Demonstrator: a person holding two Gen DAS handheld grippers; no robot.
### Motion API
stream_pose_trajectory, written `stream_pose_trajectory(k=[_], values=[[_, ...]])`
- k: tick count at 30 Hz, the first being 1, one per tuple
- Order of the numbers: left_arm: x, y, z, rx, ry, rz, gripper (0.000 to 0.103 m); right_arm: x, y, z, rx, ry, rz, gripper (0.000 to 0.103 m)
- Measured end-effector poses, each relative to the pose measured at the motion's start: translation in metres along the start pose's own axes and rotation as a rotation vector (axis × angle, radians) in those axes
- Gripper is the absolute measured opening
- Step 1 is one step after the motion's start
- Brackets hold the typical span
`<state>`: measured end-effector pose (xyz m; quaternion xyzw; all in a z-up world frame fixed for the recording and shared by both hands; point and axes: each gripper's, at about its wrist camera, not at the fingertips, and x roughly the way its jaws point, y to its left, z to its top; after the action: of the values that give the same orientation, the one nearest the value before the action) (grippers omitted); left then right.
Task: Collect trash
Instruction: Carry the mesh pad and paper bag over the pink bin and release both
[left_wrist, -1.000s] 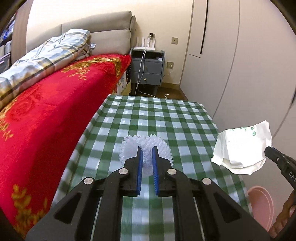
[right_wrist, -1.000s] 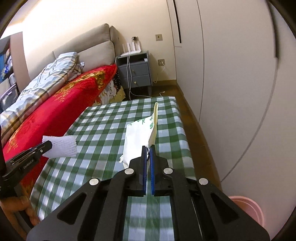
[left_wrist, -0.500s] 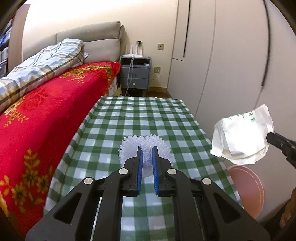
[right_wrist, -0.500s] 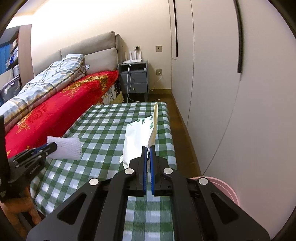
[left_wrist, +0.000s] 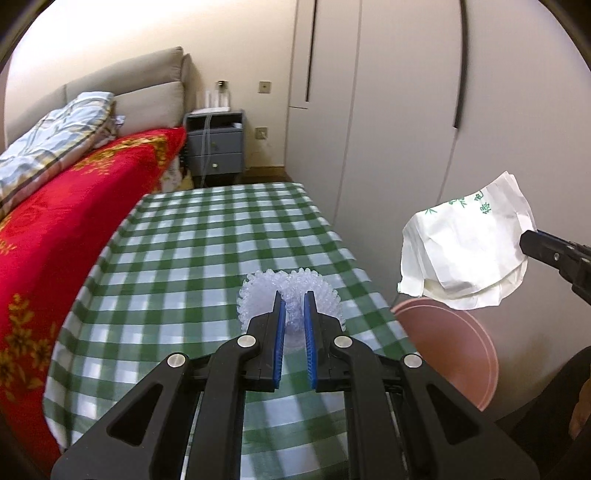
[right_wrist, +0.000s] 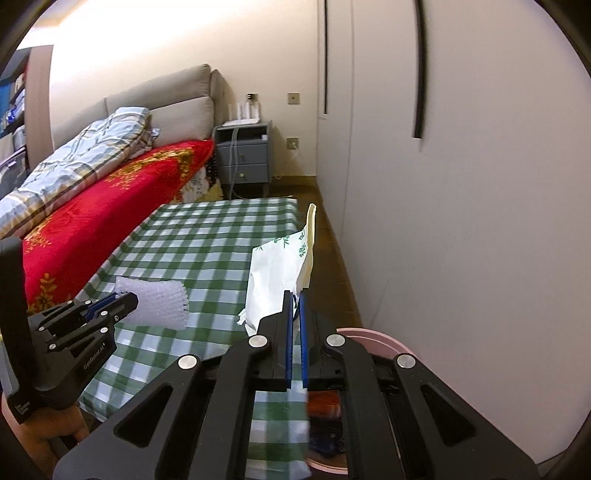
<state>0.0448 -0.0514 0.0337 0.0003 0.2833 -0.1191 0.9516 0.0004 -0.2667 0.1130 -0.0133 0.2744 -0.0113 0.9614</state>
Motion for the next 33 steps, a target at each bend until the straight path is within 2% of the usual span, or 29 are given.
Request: stream_pose_trajectory(k=[10, 14, 18, 27, 33], values=[[0.01, -0.025, -0.001, 0.014, 0.013, -0.055, 0.01, -0.006, -0.036, -0.011, 0.035, 0.01, -0.062, 0.004], [0.014, -0.034, -0.003, 0.015, 0.023, -0.077, 0.01, -0.002, -0.047, -0.015, 0.024, 0.009, -0.12, 0.004], [0.021, -0.046, -0.004, 0.015, 0.032, -0.117, 0.01, 0.005, -0.063, -0.019, 0.076, 0.029, -0.146, 0.004], [0.052, -0.086, -0.007, 0.042, 0.064, -0.225, 0.01, 0.025, -0.078, -0.022, 0.12, 0.071, -0.212, 0.004], [0.079, -0.11, -0.013, 0.07, 0.118, -0.276, 0.01, 0.042, -0.089, -0.024, 0.149, 0.114, -0.248, 0.004]])
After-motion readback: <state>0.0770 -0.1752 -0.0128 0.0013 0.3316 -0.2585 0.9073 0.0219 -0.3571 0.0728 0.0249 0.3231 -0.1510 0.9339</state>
